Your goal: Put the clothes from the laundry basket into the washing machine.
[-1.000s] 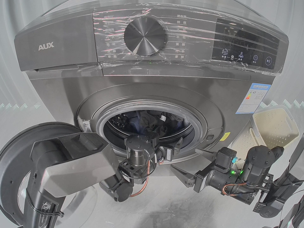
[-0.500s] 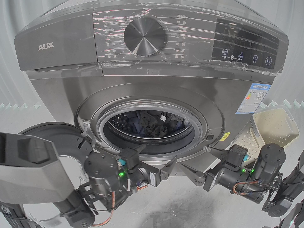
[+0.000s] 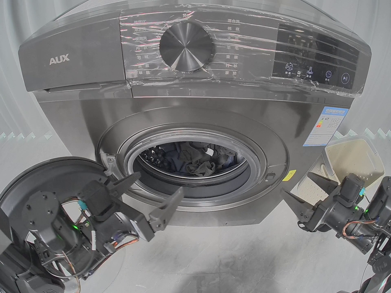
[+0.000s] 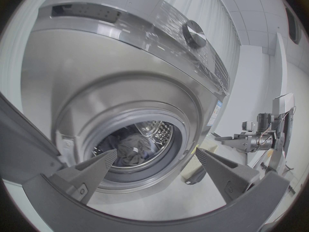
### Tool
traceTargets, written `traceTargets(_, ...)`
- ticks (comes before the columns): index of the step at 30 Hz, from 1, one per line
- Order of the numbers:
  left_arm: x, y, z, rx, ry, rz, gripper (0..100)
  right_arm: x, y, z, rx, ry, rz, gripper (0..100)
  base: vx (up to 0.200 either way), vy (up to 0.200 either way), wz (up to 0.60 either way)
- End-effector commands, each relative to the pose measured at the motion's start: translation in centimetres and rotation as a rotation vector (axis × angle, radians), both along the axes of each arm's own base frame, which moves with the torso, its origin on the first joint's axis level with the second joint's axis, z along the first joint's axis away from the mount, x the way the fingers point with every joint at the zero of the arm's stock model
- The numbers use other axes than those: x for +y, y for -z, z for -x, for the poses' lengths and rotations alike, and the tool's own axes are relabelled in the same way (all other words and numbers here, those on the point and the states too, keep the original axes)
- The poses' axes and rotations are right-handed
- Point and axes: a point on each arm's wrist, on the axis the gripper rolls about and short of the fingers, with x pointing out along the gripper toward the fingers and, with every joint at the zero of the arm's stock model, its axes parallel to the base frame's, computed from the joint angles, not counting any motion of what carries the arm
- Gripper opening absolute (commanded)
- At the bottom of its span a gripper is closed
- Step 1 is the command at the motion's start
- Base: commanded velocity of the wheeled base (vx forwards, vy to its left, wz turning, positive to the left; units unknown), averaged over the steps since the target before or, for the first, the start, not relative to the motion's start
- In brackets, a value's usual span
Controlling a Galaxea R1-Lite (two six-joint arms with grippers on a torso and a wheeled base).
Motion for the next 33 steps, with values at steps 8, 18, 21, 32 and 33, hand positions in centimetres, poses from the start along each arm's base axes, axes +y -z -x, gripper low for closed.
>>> traceTargets(8, 4.1, -1.3, 2.2, -0.088, -0.084, -0.034, 100, -3.0, -0.4, 2.3, -0.022, 0.114, -0.006, 100, -0.200, 0.000, 0.00)
traceTargets(18, 5.6, -1.6, 3.9, -0.122, -0.089, -0.035, 100, -3.7, -0.7, 3.3, -0.028, 0.131, -0.012, 100, -0.200, 0.000, 0.00)
traceTargets(21, 6.4, -1.8, 4.4, -0.133, -0.111, -0.023, 100, -4.5, -1.0, 4.0, -0.032, 0.164, -0.009, 100, -0.200, 0.000, 0.00)
traceTargets(32, 9.1, -2.4, 6.5, -0.131, -0.163, -0.038, 100, -7.2, -0.1, 7.9, 0.066, 0.199, 0.044, 100, -0.200, 0.000, 0.00)
traceTargets(33, 9.4, -2.4, 6.8, -0.124, -0.166, -0.041, 100, -7.4, 0.1, 8.3, 0.073, 0.203, 0.047, 100, -0.200, 0.000, 0.00)
